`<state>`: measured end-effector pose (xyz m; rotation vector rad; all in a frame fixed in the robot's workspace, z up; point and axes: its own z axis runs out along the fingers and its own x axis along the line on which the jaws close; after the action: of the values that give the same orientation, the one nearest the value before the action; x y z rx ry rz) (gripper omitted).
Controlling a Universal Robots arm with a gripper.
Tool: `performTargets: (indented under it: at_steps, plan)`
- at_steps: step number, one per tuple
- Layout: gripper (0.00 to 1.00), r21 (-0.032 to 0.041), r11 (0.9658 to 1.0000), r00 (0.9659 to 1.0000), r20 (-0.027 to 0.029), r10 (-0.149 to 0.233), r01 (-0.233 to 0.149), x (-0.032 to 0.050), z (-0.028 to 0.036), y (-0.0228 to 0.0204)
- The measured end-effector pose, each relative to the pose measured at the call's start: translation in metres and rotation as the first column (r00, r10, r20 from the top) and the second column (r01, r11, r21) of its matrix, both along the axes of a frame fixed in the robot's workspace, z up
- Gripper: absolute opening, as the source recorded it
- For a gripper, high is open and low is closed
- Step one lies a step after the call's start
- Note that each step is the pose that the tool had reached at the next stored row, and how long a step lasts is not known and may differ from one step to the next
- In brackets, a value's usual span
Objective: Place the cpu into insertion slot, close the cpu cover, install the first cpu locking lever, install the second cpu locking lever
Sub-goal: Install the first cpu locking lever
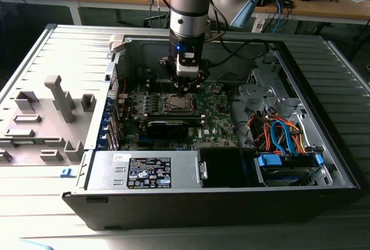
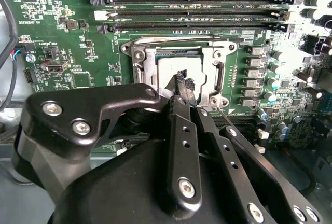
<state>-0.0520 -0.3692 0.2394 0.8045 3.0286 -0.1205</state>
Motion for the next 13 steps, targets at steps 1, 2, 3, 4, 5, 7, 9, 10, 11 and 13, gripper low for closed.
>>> performTargets:
  at_steps: [1,2,3,4,5,7,9,10,11,13]
  plan:
    - [0.11,0.0000,1.0000,1.0000,0.0000,0.005,-0.005,0.0000,0.0000,0.0000]
    - [0.11,0.0000,0.9999,0.9999,0.0000,0.013,-0.013,0.0000,0.0000,0.0000]
    - [0.11,0.0000,0.9998,0.9998,0.0000,0.019,-0.019,0.0000,0.0000,0.0000]
    - [0.11,0.0000,0.9997,0.9997,0.0000,0.024,-0.024,0.0000,0.0000,0.0000]
    - [0.11,0.0001,0.9995,0.9995,0.0000,0.031,-0.031,0.0000,0.0000,0.0000]
    - [0.11,0.0004,0.9990,0.9990,0.0001,0.044,-0.044,0.0000,0.0000,0.0000]
    - [0.11,0.0007,0.9985,0.9985,0.0000,0.055,-0.055,0.0000,0.0000,0.0000]
    - [0.11,0.0009,0.9982,0.9982,0.0001,0.060,-0.060,0.0000,0.0000,0.0000]
    - [0.11,0.0011,0.9979,0.9979,0.0001,0.065,-0.065,0.0000,0.0000,0.0000]
    - [0.11,0.0012,0.9968,0.9968,0.0001,0.080,-0.080,0.0000,0.0000,0.0000]
